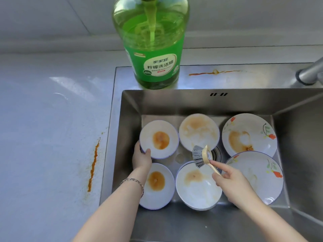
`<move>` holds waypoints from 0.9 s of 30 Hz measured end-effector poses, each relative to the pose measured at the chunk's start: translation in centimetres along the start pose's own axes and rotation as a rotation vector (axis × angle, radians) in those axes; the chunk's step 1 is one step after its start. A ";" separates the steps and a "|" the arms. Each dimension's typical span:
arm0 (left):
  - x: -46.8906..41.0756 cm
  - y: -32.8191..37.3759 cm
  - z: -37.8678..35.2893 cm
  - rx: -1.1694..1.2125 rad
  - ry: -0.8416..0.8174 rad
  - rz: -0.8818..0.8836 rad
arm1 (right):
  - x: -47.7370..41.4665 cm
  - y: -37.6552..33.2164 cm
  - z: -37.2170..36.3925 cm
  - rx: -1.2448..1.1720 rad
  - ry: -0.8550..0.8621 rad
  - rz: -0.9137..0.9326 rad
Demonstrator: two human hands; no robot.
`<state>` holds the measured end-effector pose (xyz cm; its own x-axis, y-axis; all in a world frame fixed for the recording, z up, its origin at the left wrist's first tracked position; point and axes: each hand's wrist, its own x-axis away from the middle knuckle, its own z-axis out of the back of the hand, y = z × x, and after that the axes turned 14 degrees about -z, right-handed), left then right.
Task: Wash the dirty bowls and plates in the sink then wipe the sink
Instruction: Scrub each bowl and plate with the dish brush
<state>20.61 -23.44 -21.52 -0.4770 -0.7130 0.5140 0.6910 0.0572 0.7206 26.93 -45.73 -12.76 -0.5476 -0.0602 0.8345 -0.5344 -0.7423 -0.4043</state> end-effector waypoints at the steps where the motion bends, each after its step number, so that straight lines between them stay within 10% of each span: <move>1: -0.1 -0.1 -0.1 0.037 0.023 -0.007 | -0.1 -0.1 -0.2 0.001 0.003 -0.002; 12: 4.5 2.8 1.2 0.180 0.175 -0.107 | 1.7 -1.8 0.5 -0.156 0.039 0.098; 27: 20.7 10.7 2.9 0.191 -0.258 -0.297 | 9.7 1.1 7.9 -0.536 -0.095 0.022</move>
<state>16.53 -35.56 -1.75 -0.7764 -0.5218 0.3534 0.4020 0.0217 0.9154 26.10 -52.41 -2.11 -0.5148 -0.1502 0.8440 -0.7908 -0.2970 -0.5352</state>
